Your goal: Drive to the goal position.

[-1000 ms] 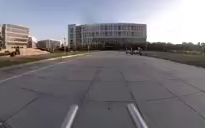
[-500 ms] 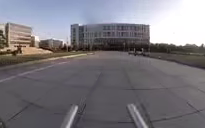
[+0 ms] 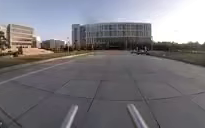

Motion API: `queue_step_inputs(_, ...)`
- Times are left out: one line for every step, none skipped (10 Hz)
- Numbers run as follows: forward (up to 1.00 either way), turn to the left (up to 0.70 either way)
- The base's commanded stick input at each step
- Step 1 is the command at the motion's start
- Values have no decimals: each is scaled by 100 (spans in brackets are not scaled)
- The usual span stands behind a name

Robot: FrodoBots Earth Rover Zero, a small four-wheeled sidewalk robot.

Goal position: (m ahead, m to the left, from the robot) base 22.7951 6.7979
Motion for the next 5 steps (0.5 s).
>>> queue_step_inputs(70,-14)
queue_step_inputs(70,-14)
queue_step_inputs(70,-14)
queue_step_inputs(70,-14)
queue_step_inputs(70,-14)
